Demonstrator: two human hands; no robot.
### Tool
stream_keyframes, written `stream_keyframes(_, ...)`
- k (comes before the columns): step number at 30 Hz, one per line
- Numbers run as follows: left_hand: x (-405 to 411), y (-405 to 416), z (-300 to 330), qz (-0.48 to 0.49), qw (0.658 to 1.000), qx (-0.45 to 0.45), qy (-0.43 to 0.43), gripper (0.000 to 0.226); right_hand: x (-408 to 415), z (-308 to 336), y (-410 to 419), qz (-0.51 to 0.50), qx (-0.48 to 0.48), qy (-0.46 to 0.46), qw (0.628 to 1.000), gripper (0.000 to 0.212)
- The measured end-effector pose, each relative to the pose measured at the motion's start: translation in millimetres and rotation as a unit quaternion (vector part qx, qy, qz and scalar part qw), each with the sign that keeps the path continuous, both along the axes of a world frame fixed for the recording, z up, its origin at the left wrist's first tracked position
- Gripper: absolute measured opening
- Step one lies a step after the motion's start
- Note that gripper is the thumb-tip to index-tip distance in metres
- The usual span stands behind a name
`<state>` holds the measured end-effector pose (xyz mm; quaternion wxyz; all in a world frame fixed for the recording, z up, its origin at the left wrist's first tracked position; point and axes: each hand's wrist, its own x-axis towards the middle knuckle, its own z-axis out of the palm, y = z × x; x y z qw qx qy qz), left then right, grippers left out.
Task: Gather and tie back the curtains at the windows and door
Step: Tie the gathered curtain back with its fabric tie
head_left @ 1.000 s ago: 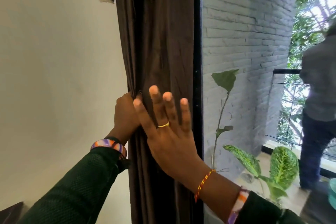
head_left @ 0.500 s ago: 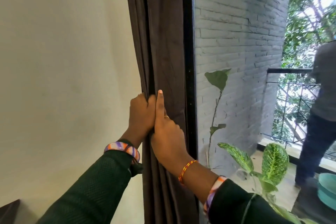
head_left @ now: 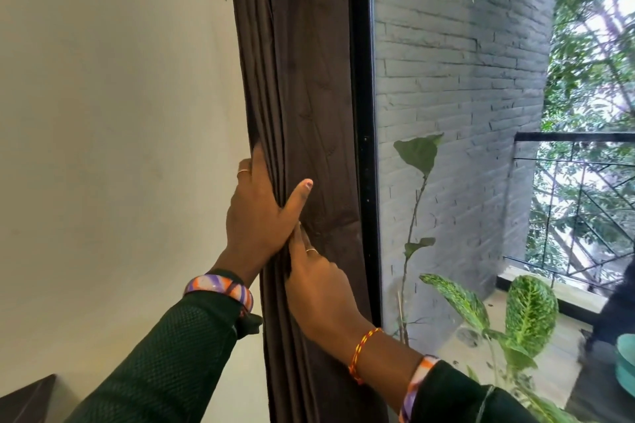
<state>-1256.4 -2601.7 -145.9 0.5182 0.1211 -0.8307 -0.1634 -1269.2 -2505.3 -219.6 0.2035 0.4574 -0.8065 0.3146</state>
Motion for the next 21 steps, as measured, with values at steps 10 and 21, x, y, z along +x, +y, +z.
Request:
stream_keyframes(10,9,-4,36,-0.063,0.997,0.055,0.002,0.022,-16,51,16,0.049,-0.214,-0.029,0.975,0.046)
stream_keyframes(21,9,25,74,-0.096,0.962,-0.133,-0.219,0.025,-18,268,-3,-0.101,-0.152,0.091,0.979,0.082)
